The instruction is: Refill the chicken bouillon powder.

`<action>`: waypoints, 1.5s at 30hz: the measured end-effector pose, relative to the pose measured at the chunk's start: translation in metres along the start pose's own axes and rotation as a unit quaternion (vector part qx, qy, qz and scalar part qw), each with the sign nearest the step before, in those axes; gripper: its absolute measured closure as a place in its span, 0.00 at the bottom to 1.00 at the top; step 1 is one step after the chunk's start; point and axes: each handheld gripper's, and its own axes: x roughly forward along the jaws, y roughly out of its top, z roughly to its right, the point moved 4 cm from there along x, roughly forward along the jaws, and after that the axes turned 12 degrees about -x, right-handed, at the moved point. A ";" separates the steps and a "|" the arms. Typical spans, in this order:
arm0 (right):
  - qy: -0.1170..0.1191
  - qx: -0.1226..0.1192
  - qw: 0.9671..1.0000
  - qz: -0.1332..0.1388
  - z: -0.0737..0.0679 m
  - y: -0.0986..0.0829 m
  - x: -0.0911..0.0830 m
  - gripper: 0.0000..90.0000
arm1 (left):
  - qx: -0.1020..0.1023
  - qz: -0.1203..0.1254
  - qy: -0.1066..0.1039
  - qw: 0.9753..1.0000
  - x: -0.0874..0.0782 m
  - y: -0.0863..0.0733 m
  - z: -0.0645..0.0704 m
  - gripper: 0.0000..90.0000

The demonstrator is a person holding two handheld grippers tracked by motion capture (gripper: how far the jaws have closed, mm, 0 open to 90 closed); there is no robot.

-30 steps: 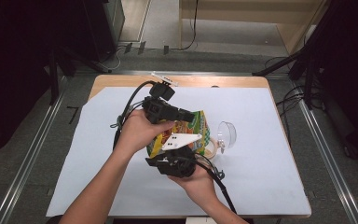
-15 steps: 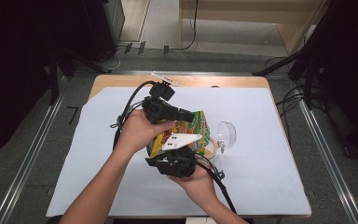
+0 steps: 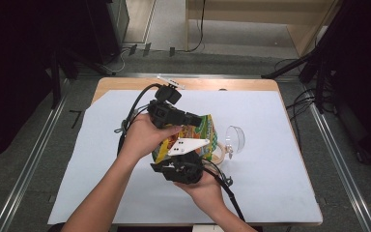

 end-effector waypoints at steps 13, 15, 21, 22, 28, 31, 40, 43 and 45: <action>0.003 0.004 1.000 0.001 -0.001 0.001 -0.001 0.86 | -0.001 0.002 -0.001 1.000 0.002 0.000 -0.001 0.86; 0.004 0.005 1.000 0.000 -0.001 0.001 -0.001 0.86 | -0.001 0.002 0.000 1.000 0.001 0.001 -0.001 0.86; 0.003 0.003 1.000 0.001 -0.001 0.001 -0.001 0.87 | 0.000 0.002 -0.001 1.000 0.001 0.000 -0.001 0.86; 0.003 0.003 1.000 0.001 -0.001 0.001 -0.001 0.87 | 0.001 0.002 0.000 1.000 0.001 0.000 0.000 0.86; 0.002 0.000 1.000 0.002 -0.001 0.002 -0.001 0.87 | 0.002 0.005 -0.002 1.000 0.000 0.000 0.001 0.86; 0.003 0.003 1.000 0.001 0.000 0.001 0.000 0.87 | 0.003 0.003 0.000 1.000 0.002 0.000 0.001 0.86; 0.002 0.005 1.000 0.001 -0.001 0.001 -0.001 0.87 | 0.004 0.003 0.001 1.000 0.001 0.000 0.002 0.86; 0.001 0.003 1.000 0.001 0.000 0.001 0.000 0.87 | 0.005 0.003 0.001 1.000 0.001 0.000 0.002 0.86; 0.001 0.003 1.000 0.001 0.000 0.001 0.000 0.87 | 0.005 0.003 0.002 1.000 0.002 0.000 0.003 0.86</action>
